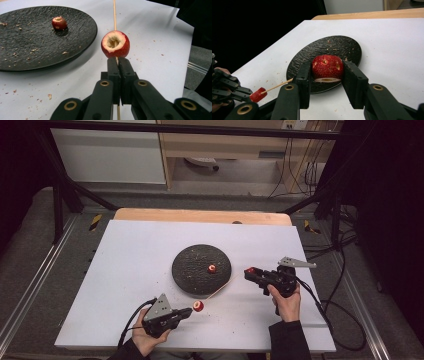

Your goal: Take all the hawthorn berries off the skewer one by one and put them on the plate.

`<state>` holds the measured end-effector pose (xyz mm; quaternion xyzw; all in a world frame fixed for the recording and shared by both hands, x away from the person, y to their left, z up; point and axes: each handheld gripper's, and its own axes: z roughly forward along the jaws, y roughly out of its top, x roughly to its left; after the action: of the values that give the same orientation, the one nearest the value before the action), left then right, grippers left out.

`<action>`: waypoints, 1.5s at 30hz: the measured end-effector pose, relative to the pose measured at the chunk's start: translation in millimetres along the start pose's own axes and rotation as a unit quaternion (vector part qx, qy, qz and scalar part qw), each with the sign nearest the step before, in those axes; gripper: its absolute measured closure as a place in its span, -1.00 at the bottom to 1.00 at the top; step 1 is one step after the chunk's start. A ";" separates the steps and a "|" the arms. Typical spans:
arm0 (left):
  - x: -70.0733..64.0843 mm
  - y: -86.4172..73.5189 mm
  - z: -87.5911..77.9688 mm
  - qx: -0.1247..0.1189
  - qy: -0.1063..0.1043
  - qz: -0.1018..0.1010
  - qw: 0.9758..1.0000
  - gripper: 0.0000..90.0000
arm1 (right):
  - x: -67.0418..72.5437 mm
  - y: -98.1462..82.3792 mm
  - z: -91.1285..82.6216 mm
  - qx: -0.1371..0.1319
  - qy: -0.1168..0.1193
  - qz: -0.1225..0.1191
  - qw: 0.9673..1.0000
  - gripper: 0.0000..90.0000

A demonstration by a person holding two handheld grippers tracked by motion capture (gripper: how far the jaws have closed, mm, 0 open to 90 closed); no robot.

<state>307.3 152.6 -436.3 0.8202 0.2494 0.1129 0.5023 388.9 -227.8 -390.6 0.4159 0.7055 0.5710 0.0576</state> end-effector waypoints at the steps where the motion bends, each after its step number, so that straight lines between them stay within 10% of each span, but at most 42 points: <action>1: 0.3 -0.1 -0.3 0.000 0.001 -0.001 1.000 0.96 | -0.5 0.1 -0.2 0.000 -0.002 0.000 1.000 0.36; 23: 35.1 1.8 -24.5 -0.023 0.047 -0.045 0.998 0.96 | 14.0 2.6 31.8 0.040 0.001 -0.023 0.999 0.36; 45: 46.9 1.3 -32.5 -0.033 0.067 -0.056 0.996 0.96 | 34.2 12.2 115.4 0.114 -0.008 -0.042 0.993 0.36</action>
<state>333.4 201.6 -423.0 0.7789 0.3238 0.1476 0.5164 437.3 -118.0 -406.1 0.3942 0.7823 0.4807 0.0398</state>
